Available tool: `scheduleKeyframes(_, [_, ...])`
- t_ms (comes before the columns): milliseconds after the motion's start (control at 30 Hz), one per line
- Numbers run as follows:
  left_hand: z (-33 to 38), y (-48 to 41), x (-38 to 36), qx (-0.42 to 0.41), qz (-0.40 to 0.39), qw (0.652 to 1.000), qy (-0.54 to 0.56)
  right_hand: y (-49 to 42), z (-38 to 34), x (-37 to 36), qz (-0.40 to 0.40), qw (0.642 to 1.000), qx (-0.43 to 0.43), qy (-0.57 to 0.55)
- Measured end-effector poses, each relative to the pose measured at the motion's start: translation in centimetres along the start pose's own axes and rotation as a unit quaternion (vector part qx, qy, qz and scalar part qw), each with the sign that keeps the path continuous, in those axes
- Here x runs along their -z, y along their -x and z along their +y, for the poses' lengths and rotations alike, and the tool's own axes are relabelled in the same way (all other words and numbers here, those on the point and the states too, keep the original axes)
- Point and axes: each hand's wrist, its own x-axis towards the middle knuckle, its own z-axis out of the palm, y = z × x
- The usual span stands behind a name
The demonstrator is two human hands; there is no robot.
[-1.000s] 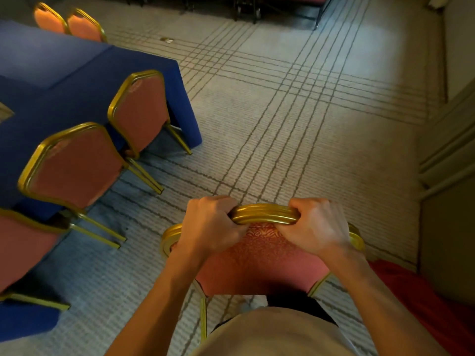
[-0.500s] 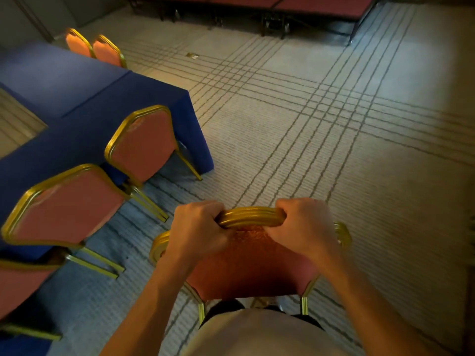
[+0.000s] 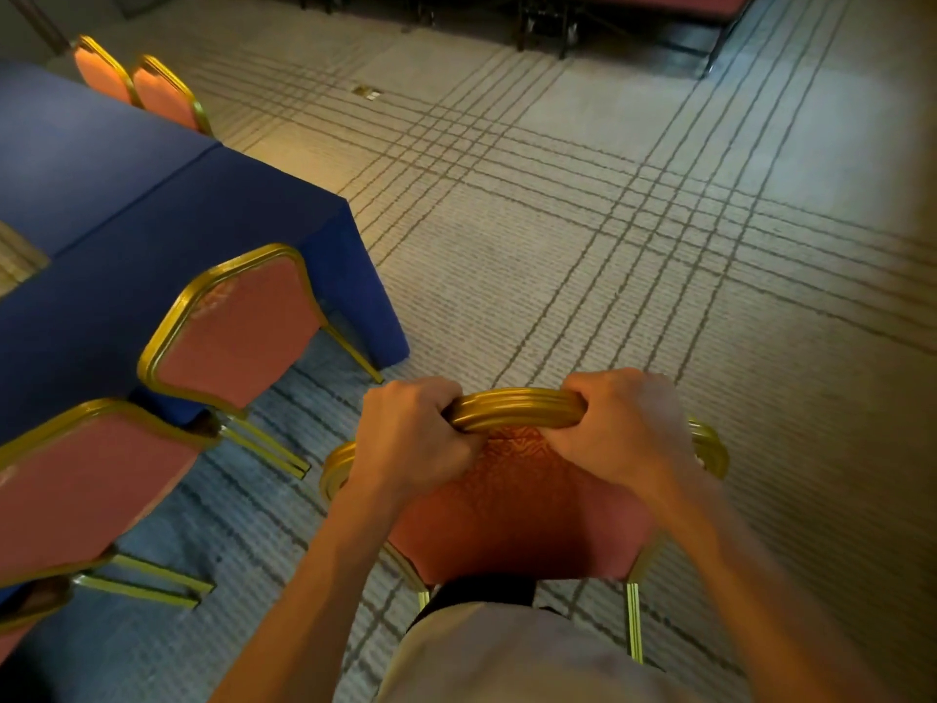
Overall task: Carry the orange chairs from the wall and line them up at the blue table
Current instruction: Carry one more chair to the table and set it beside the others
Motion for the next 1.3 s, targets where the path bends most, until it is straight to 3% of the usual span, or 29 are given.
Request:
scheduleKeyframes(67, [-1.1,-3.4,-1.1,-0.001,-0.008,1.0,0.012,-3.2,0.6,0.1,-0.023,1.0,0.0,0.011])
scheduleKeyframes(667, [-5.2,-31.5,-7.1,-0.052,-0.033,0.998,0.018,-29.0,10.1,0.3,0.038,0.999,-0.022,0.014])
scheduleKeyframes(800, [-5.7,-39.2,-10.1,-0.036,-0.03,0.999,-0.002,-37.2,14.2,-0.8,0.062,0.998,0.003,0.001])
scheduleKeyframes(900, [-6.4,-44.2,-11.0,-0.019,-0.016,1.0,-0.004,-43.6,16.3,-0.6,0.036,0.998,0.039,-0.014])
scheduleKeyframes(1300, [-11.2,-59.1,-13.2,0.055,0.037,0.997,-0.034,-63.1,19.5,-1.7,0.031,0.988,0.14,-0.057])
